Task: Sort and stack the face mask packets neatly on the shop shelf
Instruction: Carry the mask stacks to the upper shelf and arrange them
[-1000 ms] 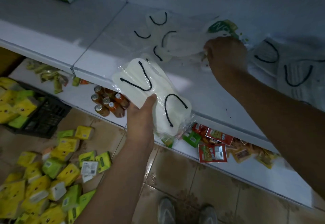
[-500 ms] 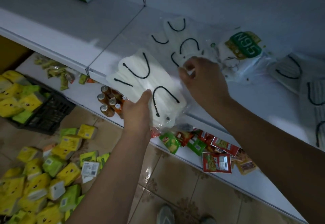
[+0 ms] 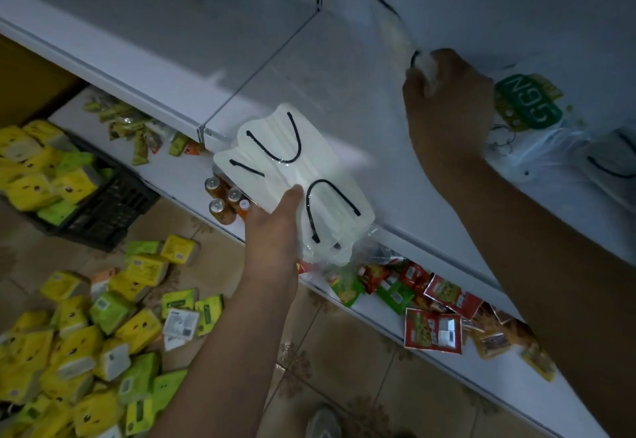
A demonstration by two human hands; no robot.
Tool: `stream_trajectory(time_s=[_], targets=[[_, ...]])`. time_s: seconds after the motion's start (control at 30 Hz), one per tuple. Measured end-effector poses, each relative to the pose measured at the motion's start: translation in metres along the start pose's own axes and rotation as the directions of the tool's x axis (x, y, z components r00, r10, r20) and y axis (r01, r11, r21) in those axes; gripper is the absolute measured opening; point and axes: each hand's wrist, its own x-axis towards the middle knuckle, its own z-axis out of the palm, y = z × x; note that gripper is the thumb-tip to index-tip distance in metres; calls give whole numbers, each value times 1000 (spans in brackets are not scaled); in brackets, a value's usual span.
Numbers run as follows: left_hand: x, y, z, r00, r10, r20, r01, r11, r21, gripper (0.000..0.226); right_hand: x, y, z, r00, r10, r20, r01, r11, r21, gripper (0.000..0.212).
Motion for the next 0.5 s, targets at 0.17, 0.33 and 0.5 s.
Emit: stream_trajectory(time_s=[0.17,0.33,0.5], targets=[[-16,22,20,948,-36,316,91,983,-162,43,-94,-28,-33,922,-250,294,260,966,7,21],[-10,8,20,975,14,222,-19,1000,22,42,-120,-8,-55,884,-307,354,218,938,269,40],[-20,13,39,925,96,368,-156,978,137,40,-55,19,-73,786,153,599,-540,642,544,80]])
